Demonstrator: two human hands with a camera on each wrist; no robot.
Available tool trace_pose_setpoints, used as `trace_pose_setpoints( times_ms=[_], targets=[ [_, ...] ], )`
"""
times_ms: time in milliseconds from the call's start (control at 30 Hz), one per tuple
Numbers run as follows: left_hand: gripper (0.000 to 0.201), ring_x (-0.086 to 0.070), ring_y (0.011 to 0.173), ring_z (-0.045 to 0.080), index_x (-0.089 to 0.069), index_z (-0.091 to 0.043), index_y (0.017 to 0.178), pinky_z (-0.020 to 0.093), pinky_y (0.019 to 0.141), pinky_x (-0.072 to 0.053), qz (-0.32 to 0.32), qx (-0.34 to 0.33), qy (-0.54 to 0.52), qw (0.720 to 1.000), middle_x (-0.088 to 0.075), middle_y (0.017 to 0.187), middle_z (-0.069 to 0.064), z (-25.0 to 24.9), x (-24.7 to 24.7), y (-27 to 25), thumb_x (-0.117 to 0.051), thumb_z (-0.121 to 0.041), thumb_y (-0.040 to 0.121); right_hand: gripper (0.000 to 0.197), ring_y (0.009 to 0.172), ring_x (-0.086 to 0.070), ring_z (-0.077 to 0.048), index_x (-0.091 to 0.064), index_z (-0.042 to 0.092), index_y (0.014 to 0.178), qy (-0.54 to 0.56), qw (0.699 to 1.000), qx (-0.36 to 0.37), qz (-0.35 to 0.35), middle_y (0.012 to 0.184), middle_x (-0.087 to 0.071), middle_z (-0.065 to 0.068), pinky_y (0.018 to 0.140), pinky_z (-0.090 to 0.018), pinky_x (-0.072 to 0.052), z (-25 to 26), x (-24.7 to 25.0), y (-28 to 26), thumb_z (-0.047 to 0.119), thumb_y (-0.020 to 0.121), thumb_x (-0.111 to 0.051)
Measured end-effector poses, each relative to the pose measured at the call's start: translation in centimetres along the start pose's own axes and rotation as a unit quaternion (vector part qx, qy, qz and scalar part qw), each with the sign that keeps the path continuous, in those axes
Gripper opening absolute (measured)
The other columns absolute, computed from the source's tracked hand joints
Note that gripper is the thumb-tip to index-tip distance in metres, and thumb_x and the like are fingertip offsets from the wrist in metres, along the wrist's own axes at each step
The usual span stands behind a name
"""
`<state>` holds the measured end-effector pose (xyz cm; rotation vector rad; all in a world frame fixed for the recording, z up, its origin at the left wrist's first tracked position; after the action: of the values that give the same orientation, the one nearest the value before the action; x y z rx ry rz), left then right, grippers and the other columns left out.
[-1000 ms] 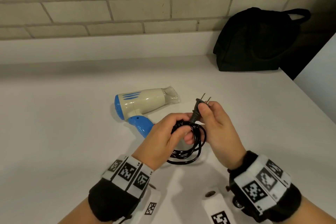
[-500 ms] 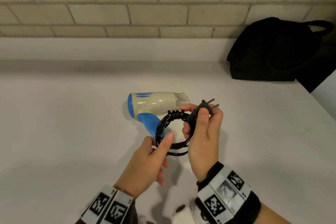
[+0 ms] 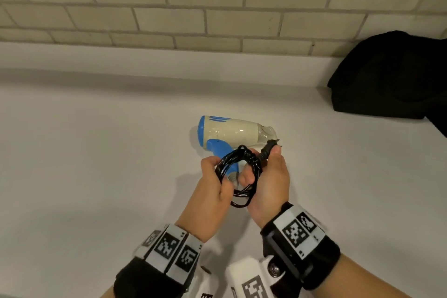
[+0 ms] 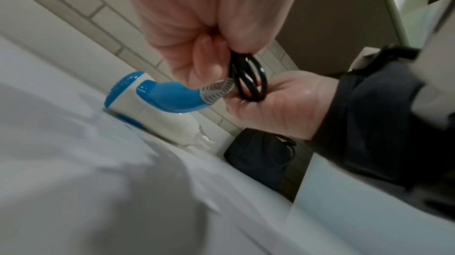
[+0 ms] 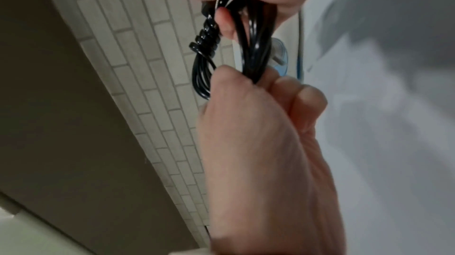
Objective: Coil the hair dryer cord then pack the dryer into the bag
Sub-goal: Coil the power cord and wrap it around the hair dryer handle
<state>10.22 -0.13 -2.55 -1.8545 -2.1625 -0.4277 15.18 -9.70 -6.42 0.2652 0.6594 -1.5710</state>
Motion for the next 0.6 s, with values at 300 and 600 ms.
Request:
trace_pose_setpoints(
  times_ms=[300, 600],
  targets=[
    [0.030, -0.054, 0.056, -0.004, -0.048, -0.023, 0.106, 0.008, 0.055, -0.045, 0.008, 0.023, -0.153, 0.988, -0.058, 0.073, -0.006, -0.5, 1.1, 1.5, -0.041, -0.041, 0.083, 0.013, 0.047, -0.051, 0.004, -0.038, 0.024, 0.091, -0.204, 0.945, 0.212, 0.144, 0.078, -0.054, 0.001, 0.042, -0.006, -0.036, 4.7, -4.2, -2.1, 0.017, 0.098, -0.030],
    [0.018, -0.050, 0.057, 0.016, -0.061, -0.020, 0.085, 0.033, 0.058, -0.043, -0.054, 0.095, -0.240, 0.965, -0.057, 0.059, 0.001, 2.2, 1.2, 2.4, -0.048, -0.032, 0.089, 0.013, 0.061, -0.059, -0.006, -0.044, 0.026, 0.100, -0.285, 0.926, 0.157, 0.191, 0.094, -0.057, 0.001, 0.060, -0.020, -0.051, 2.7, -3.5, -1.9, 0.018, 0.091, -0.048]
  ],
)
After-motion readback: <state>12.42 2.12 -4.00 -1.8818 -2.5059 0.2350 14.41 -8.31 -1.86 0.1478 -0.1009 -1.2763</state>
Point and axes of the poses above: each hand's wrist, its own y-axis towards the middle knuckle, its own x-axis out of the back of the hand, z = x × y, the point moved 10 cm from there along y, towards the middle knuckle
